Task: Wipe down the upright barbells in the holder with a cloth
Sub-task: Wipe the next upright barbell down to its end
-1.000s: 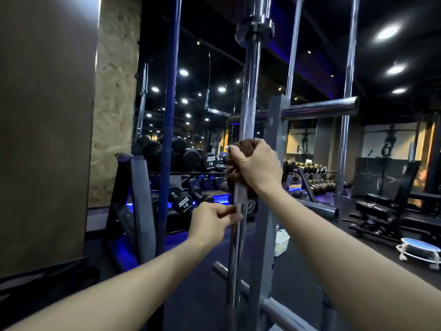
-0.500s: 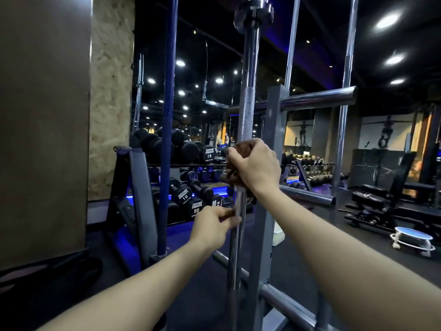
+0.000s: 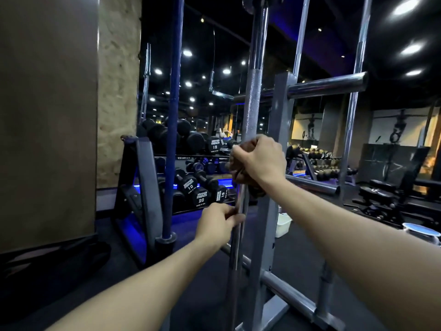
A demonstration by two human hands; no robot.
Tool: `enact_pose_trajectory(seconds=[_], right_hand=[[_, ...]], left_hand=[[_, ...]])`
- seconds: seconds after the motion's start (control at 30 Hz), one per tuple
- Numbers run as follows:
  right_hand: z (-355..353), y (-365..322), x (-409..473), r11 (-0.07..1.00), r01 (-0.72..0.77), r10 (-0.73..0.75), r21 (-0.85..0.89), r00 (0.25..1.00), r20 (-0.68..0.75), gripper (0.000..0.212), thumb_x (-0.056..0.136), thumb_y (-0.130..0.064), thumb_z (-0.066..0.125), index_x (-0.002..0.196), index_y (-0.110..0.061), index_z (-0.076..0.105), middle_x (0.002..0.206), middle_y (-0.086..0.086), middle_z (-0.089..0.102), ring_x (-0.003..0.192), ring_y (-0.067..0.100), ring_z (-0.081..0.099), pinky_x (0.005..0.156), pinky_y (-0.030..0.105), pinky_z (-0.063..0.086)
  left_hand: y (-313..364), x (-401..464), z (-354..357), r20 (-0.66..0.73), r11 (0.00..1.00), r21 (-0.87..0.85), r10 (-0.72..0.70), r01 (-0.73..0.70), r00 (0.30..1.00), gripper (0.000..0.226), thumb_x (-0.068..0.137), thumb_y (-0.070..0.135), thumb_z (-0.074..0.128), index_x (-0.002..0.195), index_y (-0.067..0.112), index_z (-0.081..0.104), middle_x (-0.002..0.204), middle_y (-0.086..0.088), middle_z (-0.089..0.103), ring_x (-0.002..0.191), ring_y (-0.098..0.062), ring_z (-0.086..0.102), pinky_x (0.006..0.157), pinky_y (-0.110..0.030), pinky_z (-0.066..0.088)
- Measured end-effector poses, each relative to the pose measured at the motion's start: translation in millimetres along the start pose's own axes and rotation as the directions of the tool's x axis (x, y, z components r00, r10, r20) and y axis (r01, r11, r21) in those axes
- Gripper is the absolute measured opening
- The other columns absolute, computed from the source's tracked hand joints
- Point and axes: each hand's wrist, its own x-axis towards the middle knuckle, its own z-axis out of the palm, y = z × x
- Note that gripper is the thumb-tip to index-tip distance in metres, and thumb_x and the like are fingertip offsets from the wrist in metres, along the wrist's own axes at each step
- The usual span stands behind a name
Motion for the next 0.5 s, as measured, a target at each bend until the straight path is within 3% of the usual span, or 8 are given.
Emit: enact_pose_trajectory(seconds=[0.17,0.27,0.37,0.5], right_hand=[[10,1,-15,0.987,-0.066,0.074,0.147,0.996,-0.047,0.028,0.08,-0.045,0.064,0.093,-0.021,0.057,0.085,-0.004,0.054,0.084,0.018,0.051,0.069,0.026,0.031],[23,16,-43,0.987,-0.102,0.099,0.125,0.995,0.026,0.027,0.078,-0.045,0.065,0.088,-0.026,0.049,0.089,-0.001,0.058,0.093,0.024,0.058,0.07,0.027,0.031],[39,38,-78,0.98,-0.176,0.164,0.094,0.979,0.124,0.031,0.079,-0.046,0.064,0.095,-0.022,0.055,0.1,0.003,0.065,0.101,0.027,0.06,0.071,0.029,0.033],[45,45,-87,0.978,-0.198,0.186,0.072,0.972,0.145,0.031,0.079,-0.047,0.063,0.091,-0.02,0.052,0.099,0.003,0.064,0.099,0.028,0.059,0.071,0.03,0.034]], left_hand=[[-1,-2,5,-0.021,1.0,-0.003,-0.023,0.023,1.0,0.021,0.088,0.028,0.066,0.105,0.019,0.073,0.096,-0.007,0.073,0.098,-0.025,0.065,0.084,-0.031,0.05],[0,-3,2,-0.044,0.995,0.09,-0.049,0.053,0.998,0.015,0.087,0.014,0.062,0.097,0.013,0.072,0.094,-0.017,0.07,0.095,-0.035,0.063,0.078,-0.035,0.05],[-12,-10,9,-0.031,0.975,0.2,-0.091,0.096,0.995,0.023,0.081,0.004,0.055,0.093,0.011,0.073,0.097,-0.017,0.07,0.097,-0.034,0.064,0.079,-0.037,0.052],[-27,-8,14,0.005,0.983,0.167,-0.083,0.081,0.997,0.02,0.079,0.003,0.057,0.084,0.011,0.074,0.089,-0.017,0.07,0.097,-0.033,0.064,0.076,-0.037,0.049]])
